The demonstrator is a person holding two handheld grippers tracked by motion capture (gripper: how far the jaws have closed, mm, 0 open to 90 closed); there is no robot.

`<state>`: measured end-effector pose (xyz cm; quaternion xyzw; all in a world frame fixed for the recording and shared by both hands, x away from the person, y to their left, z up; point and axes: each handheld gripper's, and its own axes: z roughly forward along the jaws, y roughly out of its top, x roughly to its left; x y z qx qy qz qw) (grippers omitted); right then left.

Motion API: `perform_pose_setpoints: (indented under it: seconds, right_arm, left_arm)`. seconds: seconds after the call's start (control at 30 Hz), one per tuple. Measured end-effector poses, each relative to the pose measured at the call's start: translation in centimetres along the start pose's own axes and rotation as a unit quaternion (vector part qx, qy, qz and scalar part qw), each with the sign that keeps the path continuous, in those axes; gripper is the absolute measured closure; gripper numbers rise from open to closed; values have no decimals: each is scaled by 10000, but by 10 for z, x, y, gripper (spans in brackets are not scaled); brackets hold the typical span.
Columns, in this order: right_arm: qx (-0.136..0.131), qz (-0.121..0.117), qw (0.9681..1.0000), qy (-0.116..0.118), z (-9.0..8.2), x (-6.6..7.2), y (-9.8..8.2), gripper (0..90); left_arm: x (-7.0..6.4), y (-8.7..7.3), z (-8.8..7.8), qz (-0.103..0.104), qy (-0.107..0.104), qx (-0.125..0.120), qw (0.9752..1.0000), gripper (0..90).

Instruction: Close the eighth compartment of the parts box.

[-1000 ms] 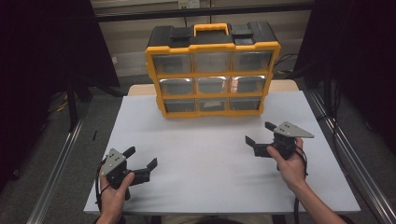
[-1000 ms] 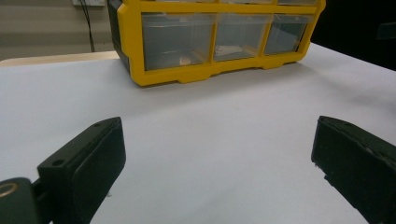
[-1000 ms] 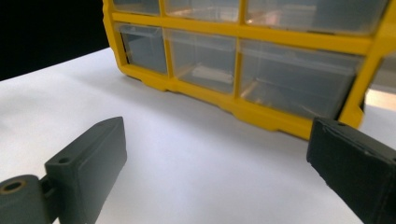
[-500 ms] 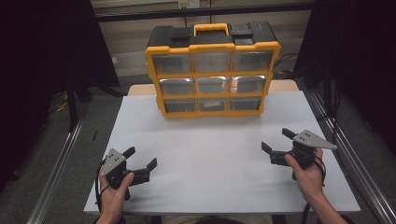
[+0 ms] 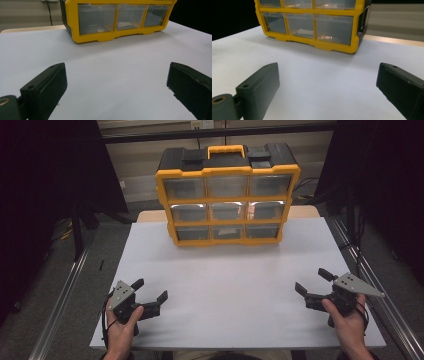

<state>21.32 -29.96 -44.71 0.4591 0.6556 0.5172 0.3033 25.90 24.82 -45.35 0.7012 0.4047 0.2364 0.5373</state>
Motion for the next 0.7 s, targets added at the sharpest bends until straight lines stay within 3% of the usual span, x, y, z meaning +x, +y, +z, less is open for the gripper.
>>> perform_pose_setpoints:
  seconds: [0.33, 0.53, 0.7]
  right_arm:
    - [220, 18, 9998, -20, -14, 1, -10, 38]
    - [152, 30, 9998, -141, -11, 1, -10, 37]
    - [167, 4, 9998, -77, -8, 2, -9, 36]
  left_arm:
    - [-1, 0, -1, 13, -23, 4, 10000, 31]
    - [-2, 0, 0, 31, -30, 31, 10000, 31]
    - [-2, 1, -1, 75, -26, 23, 10000, 31]
